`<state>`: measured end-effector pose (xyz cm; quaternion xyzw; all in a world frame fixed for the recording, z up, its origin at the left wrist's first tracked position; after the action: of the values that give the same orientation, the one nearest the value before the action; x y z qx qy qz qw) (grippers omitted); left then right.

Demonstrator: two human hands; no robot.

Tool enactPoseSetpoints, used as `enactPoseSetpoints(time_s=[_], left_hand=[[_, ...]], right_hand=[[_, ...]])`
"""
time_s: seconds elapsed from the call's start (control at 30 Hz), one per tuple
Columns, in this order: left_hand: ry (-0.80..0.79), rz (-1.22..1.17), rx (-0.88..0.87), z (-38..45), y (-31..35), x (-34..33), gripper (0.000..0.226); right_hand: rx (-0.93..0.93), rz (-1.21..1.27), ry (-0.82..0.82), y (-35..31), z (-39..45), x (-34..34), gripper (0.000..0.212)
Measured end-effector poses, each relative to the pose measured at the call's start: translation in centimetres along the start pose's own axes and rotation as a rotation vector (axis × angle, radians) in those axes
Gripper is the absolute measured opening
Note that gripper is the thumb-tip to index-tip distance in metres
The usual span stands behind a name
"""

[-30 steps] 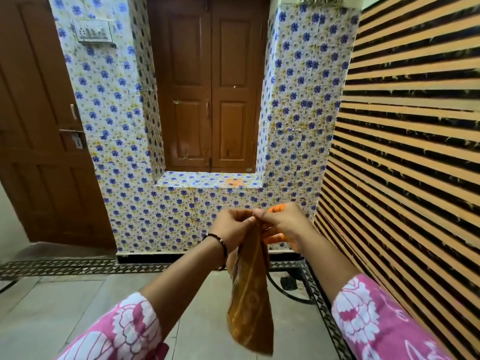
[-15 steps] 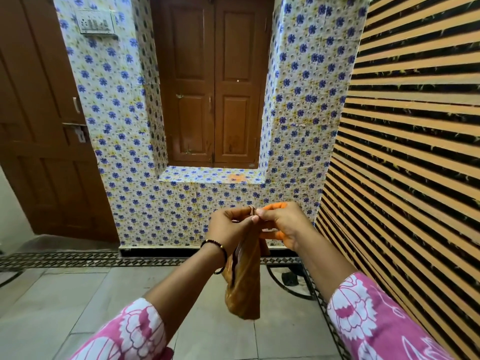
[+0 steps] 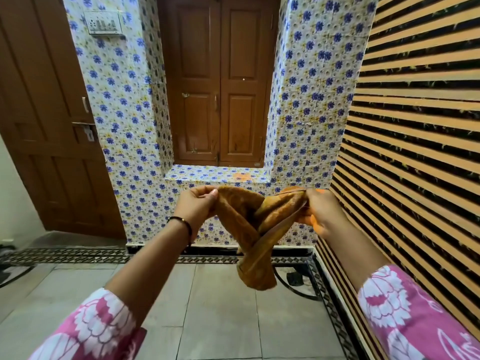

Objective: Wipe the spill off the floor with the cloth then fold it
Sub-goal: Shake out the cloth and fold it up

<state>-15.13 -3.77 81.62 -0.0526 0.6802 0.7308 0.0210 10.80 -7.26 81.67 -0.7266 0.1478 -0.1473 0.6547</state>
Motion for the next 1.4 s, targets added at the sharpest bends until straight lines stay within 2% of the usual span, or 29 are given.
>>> enactPoseSetpoints(time_s=[0.1, 0.17, 0.3, 0.33, 0.4, 0.47, 0.53, 0.67, 0.8, 0.87, 0.97, 1.07, 1.13, 1.2, 1.3, 1.4], left_hand=[[-0.035, 0.018, -0.003, 0.5, 1.2, 0.9, 0.016], [-0.005, 0.046, -0.025, 0.9, 2.1, 1.7, 0.019], [0.062, 0.035, -0.019, 1.8, 3.1, 3.9, 0.021], [0.064, 0.052, -0.013, 1.9, 3.1, 4.1, 0.022], [0.072, 0.077, -0.008, 1.9, 3.3, 4.1, 0.024], [0.081, 0.056, -0.017, 1.6, 3.6, 4.0, 0.025], [0.098, 0.038, -0.031, 1.4, 4.1, 4.3, 0.020], [0.139, 0.104, -0.069, 1.3, 5.0, 5.0, 0.007], [0.027, 0.178, -0.147, 0.9, 5.5, 4.5, 0.012], [-0.003, 0.318, -0.229, 0.8, 5.8, 4.3, 0.024], [0.101, 0.651, -0.397, 0.3, 7.1, 4.2, 0.035], [0.229, 0.766, -0.555, -0.7, 8.7, 4.1, 0.024], [0.272, 0.724, -0.621, -1.3, 9.4, 4.2, 0.015], [0.222, 0.557, -0.659, -1.4, 9.5, 4.3, 0.008], [0.037, 0.274, -0.562, -1.1, 8.2, 3.6, 0.005], [0.016, 0.177, -0.441, -0.4, 6.5, 3.0, 0.007]], right_hand=[[-0.047, 0.088, 0.043, -0.2, 0.4, 1.2, 0.024], [-0.037, 0.094, 0.096, -0.6, 0.8, 2.2, 0.023], [0.109, -0.067, 0.211, -2.2, 1.6, 4.4, 0.021], [0.125, -0.040, 0.187, -2.6, 1.6, 4.5, 0.015], [0.095, 0.152, 0.040, -3.2, 1.6, 4.0, 0.008], [0.079, 0.346, -0.156, -4.1, 1.4, 3.3, 0.016], [0.123, 0.322, -0.221, -4.7, 1.2, 3.4, 0.027], [0.242, 0.083, -0.063, -5.4, 0.8, 4.6, 0.029], [0.380, -0.062, 0.071, -6.1, 0.2, 5.4, 0.020], [0.437, -0.082, 0.113, -6.4, -0.2, 5.7, 0.019], [0.532, -0.117, 0.162, -7.0, -1.0, 6.2, 0.022], [0.610, -0.176, 0.233, -7.5, -1.7, 6.6, 0.023], [0.656, -0.212, 0.291, -7.8, -2.5, 6.9, 0.023], [0.657, -0.172, 0.299, -7.8, -2.6, 7.4, 0.022], [0.503, 0.033, 0.131, -6.7, -2.3, 7.0, 0.015], [0.306, 0.210, 0.029, -5.1, -1.6, 5.6, 0.011]])
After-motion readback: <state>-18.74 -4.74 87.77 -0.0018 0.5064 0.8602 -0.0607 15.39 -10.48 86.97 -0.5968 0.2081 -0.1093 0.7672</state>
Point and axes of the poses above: each hand's wrist, its own z-axis towards the middle knuckle, its own x-axis out of the back of the hand, y = z × x, the point moved 7 cm from there along z, towards the middle knuckle, and after that the axes turned 3 degrees about y, right-handed, at the moved point
